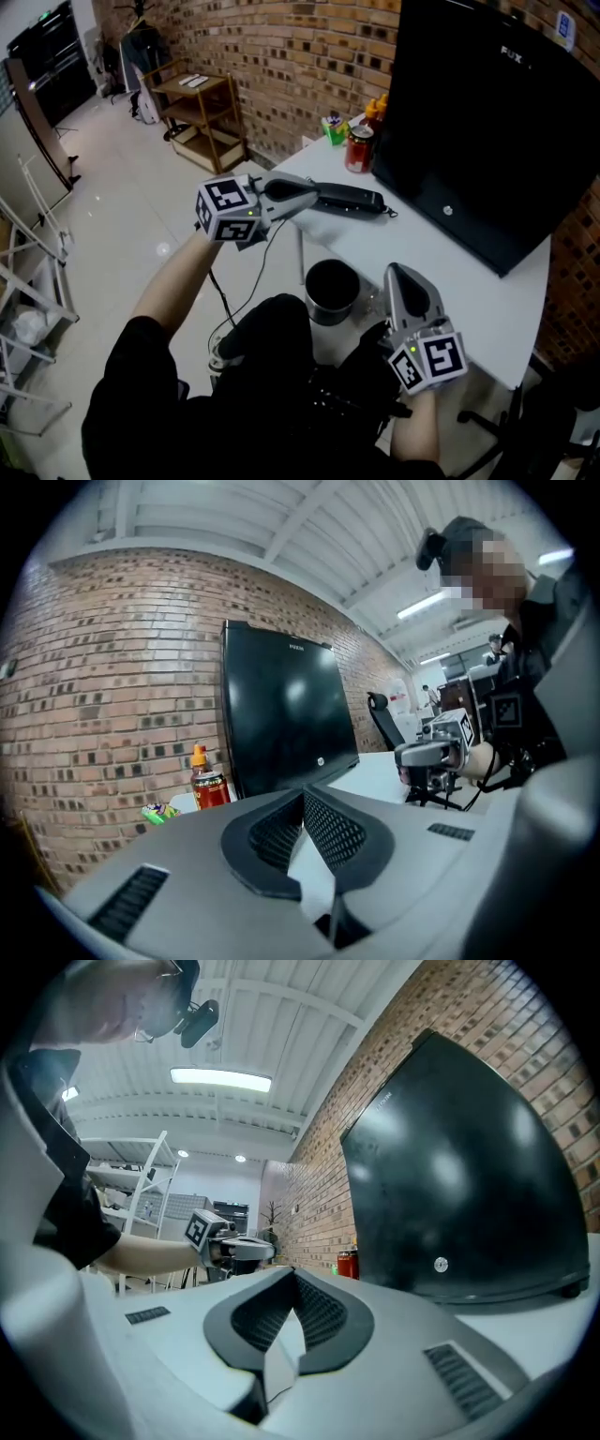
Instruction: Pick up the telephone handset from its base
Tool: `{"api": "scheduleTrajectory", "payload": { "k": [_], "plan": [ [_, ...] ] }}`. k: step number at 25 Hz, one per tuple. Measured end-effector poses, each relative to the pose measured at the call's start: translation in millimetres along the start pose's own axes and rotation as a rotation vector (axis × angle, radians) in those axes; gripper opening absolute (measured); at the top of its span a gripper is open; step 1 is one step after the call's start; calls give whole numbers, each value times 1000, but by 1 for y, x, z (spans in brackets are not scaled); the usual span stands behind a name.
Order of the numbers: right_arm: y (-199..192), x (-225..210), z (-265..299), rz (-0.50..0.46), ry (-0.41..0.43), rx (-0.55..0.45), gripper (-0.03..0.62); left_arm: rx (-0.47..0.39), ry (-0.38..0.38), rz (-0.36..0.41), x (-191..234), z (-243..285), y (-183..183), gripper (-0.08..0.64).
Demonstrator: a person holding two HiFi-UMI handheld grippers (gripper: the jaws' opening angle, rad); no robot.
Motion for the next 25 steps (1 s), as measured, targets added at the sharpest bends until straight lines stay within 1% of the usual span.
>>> {"api": "scheduleTrajectory", "payload": {
  "k": [1,2,3,4,6,8,9,10,12,14,15,16,18,21,25],
  "plan": [
    [0,-2,2,1,-7,-1,11,11,-34,21,2,6,1,0],
    [0,-3,4,1,-12,0,11,17,-75,37,3,13,2,25],
    [0,-4,6,-1,-18,1,11,22,-114,44,3,19,4,76],
    [0,-6,8,-3,-23,1,11,30,-142,47,5,25,5,105],
    [0,-9,12,-5,-35,-2,11,62,-163,63,15,36,4,107],
    [0,-11,14,-5,-48,-3,11,113,-190,100,23,47,-2,107],
    [-1,-13,15,-6,-53,-1,11,139,-213,114,25,52,-6,119],
    [-2,-14,15,-7,-56,3,11,165,-235,121,27,55,-9,152],
    [-3,-15,17,-12,-63,13,11,217,-261,129,30,62,-15,179],
    [-4,-17,18,-13,-71,18,11,268,-295,117,33,69,-21,180],
    [-5,-17,19,-13,-74,20,11,293,-323,97,33,72,-24,231],
    [-6,-18,19,-13,-76,22,11,316,-351,77,32,75,-26,265],
    [-7,-18,21,-13,-76,24,11,365,-387,74,31,81,-32,297],
    [-9,-17,23,-9,-73,29,11,446,-423,116,29,87,-44,305],
    [-7,-17,26,-8,-73,27,11,512,-464,120,29,94,-53,305]
  ]
}}
Point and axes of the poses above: the fingertips, and each gripper's own axes: z forward along the fingers, x to its left, y out of its top, the point moved 1 cm from there along -z, backward along the fingers, and after that the axes turned 3 degrees about x, right-handed, at the moved point
